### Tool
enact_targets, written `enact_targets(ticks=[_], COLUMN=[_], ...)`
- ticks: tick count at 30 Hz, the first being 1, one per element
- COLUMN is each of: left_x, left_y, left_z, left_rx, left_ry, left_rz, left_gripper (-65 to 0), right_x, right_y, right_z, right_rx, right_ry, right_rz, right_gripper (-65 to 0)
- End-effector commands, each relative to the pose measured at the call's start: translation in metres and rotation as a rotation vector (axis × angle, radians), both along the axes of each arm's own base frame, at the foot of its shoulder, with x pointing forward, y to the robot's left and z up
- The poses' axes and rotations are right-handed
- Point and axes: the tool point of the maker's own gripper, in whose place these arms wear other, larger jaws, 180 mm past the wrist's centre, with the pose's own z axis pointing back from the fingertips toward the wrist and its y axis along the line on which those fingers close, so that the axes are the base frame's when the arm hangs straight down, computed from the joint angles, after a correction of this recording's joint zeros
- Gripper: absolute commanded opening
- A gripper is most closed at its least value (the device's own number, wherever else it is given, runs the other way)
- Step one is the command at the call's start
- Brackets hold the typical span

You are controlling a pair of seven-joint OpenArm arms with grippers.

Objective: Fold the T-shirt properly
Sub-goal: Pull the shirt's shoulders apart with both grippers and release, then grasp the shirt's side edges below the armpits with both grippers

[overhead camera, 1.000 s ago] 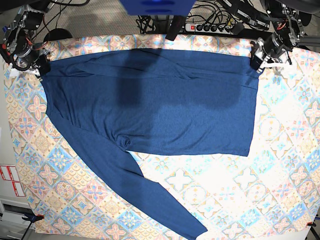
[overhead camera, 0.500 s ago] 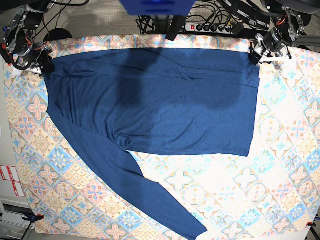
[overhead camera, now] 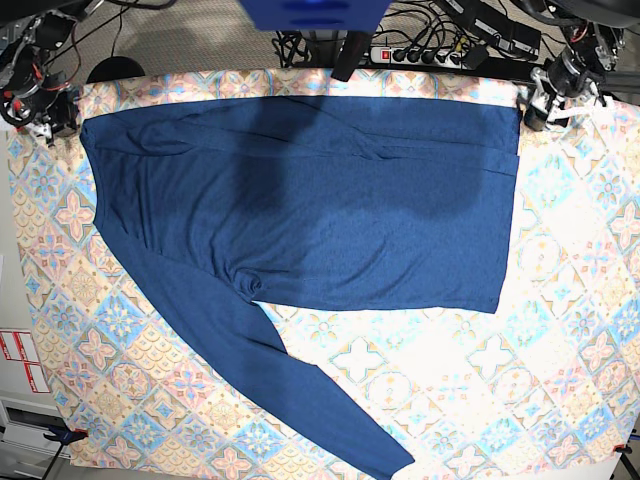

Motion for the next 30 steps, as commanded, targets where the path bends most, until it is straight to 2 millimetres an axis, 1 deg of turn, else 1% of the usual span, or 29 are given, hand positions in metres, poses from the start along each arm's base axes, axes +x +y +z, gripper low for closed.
enact_targets(ticks=[1,2,4,7,8,10,13,16,18,20,24,28,30], left_x=[0.017,0.025,0.044,0.074,0.086,0.109,0.142,0.177,0.198,0.214,0.245,0.269,0.278], left_y=[0.009,0.013,0.015,0.012,0.008,0.006,0.004,0.005,-0.001,-0.006,-0.016,-0.021,-0.018], left_z=[0.014,0.019,0.028,0.040,0.044,0.057,0.072,0.073,0.070,0.068,0.065,0.062,0.060], left_rx=[0.026,0.037,0.044,0.043,0.039,0.047,0.063,0.114,0.128,0.150,0.173,0.197,0.218], left_ry=[-0.056,-0.074,-0.117,-0.183,-0.207,-0.256,-0.310,-0.296,-0.281,-0.262,-0.236,-0.197,-0.182], left_rz=[0.000,-0.006,-0.012,-0.021,-0.033,-0.053,-0.079,-0.132,-0.167,-0.209,-0.256,-0.288,-0.283], left_gripper=[-37.4,-37.4,-37.4,-37.4,-37.4,-37.4,-36.8,-37.0,-37.1,-37.1,-37.0,-36.8,-36.8], right_x=[0.009,0.012,0.038,0.068,0.079,0.103,0.138,0.167,0.183,0.194,0.210,0.217,0.216], right_y=[-0.010,-0.010,-0.006,0.013,0.019,0.031,0.058,0.081,0.091,0.095,0.096,0.100,0.100], right_z=[0.014,0.015,0.026,0.031,0.033,0.040,0.047,0.055,0.062,0.066,0.071,0.071,0.068], right_rx=[-0.032,-0.035,-0.041,-0.028,-0.027,-0.045,-0.060,-0.060,-0.065,-0.099,-0.192,-0.248,-0.267], right_ry=[-0.033,-0.037,-0.088,-0.113,-0.118,-0.125,-0.142,-0.171,-0.194,-0.190,-0.153,-0.123,-0.103], right_rz=[0.013,0.017,0.046,0.133,0.169,0.263,0.401,0.485,0.518,0.550,0.607,0.655,0.669], right_gripper=[-44.9,-44.9,-44.9,-44.9,-44.9,-44.9,-44.9,-44.9,-44.9,-44.8,-44.8,-44.7,-44.7])
